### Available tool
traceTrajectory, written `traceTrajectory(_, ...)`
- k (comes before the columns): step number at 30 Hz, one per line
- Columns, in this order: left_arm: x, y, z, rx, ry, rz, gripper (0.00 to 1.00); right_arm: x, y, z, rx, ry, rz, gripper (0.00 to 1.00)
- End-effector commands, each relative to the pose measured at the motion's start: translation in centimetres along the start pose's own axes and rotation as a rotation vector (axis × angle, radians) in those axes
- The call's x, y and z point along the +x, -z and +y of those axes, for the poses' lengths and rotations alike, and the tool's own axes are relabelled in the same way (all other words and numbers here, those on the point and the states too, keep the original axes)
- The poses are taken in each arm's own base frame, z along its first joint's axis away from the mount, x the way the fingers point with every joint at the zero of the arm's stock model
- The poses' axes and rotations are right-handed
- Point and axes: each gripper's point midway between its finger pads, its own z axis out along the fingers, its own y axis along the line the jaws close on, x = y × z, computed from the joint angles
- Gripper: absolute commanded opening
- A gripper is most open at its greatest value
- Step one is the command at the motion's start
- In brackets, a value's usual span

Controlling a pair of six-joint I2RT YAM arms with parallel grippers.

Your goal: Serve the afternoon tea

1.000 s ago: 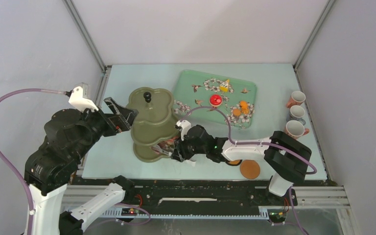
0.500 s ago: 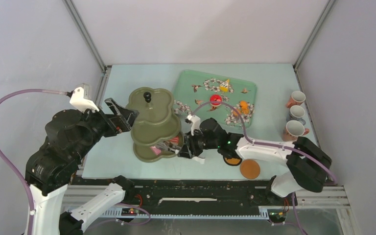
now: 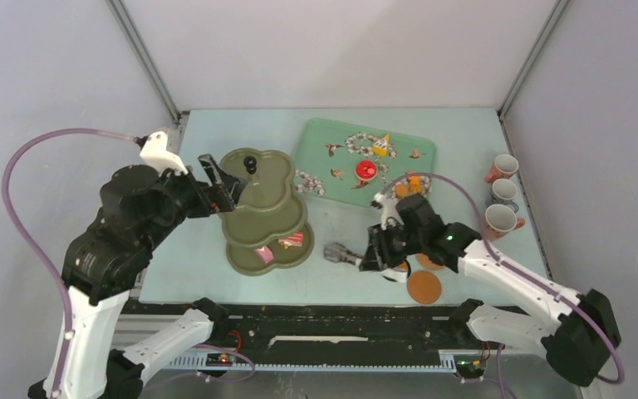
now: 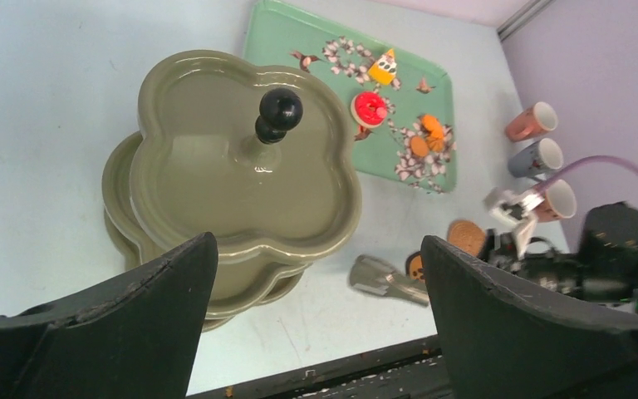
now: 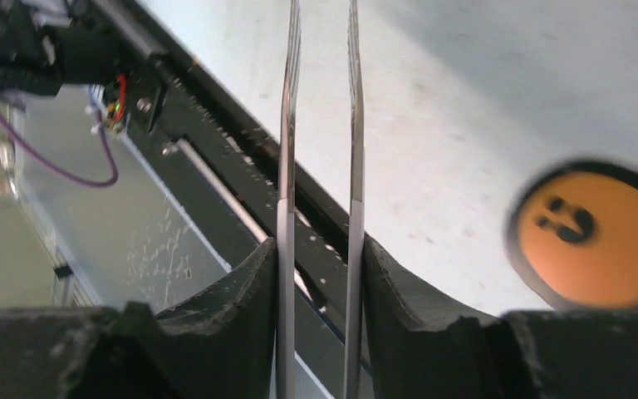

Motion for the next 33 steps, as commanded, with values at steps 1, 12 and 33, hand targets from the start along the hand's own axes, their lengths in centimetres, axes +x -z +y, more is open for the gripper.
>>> traceTrajectory(1, -1.9, -1.1, -1.0, 0.024, -0.092, -0.027, 1.00, -0.3, 3.6, -3.1, 0.121, -0.129, -0.044, 0.41)
traceTrajectory(12, -3.9, -0.8, -0.9, -0.003, -0.182, -0.059, 1.00, -13.3, 10.3, -12.8, 0.404, -0.296, -0.317, 0.41)
traceTrajectory(33, -5.2, 0.8, 0.0, -0.034, -0.253, -0.118, 1.00, -22.4, 6.5, -19.4, 0.413, -0.301, -0.248, 0.44)
